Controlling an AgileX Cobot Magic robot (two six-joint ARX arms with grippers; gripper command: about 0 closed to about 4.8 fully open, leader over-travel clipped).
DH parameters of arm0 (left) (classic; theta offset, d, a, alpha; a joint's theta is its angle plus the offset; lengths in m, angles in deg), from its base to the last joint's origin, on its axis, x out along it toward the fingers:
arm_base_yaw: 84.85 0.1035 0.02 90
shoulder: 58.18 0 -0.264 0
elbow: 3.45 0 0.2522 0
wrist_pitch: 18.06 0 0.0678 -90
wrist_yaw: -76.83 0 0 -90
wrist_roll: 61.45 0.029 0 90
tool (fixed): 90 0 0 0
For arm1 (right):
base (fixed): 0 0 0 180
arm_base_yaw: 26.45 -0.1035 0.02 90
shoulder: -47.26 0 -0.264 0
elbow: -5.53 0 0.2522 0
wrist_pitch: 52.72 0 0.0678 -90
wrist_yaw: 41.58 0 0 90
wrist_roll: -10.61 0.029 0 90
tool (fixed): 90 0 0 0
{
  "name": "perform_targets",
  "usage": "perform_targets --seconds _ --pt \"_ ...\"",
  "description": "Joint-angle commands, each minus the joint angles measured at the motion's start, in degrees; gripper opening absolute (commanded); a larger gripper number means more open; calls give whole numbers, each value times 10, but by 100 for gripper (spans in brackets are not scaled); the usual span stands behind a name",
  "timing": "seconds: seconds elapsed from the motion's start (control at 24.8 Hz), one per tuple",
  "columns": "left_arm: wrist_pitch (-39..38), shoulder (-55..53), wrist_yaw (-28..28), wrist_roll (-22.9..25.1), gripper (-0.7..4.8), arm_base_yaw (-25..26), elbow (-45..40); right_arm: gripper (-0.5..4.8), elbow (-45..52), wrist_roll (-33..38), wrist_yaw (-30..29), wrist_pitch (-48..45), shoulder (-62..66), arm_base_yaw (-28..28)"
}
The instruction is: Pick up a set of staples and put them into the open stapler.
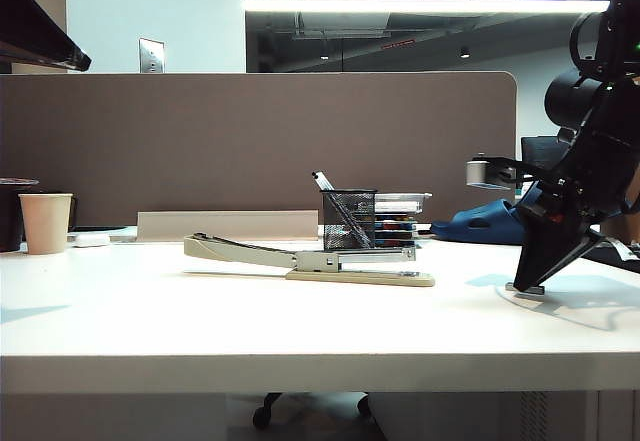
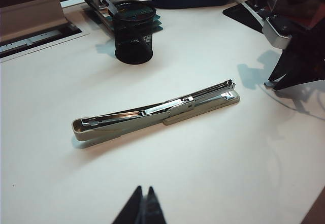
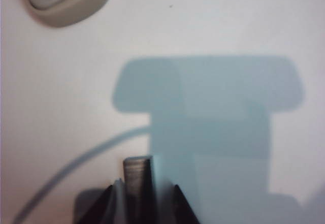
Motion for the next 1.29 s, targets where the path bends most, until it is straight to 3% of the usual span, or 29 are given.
perform_targets --seconds 0.04,0.16,0.48,0.93,1.29 --pt "3 1 -4 2 -1 0 2 107 4 0 29 25 5 0" --pt "3 1 -5 2 -2 0 2 38 4 0 26 24 5 0" --pt "4 1 -5 2 -1 0 2 38 3 1 22 20 4 -3" --pt "4 1 -17 2 -1 0 2 39 -113 1 -21 55 4 -46" --pt "3 1 -17 2 -1 0 2 40 -147 2 -62 2 6 -82"
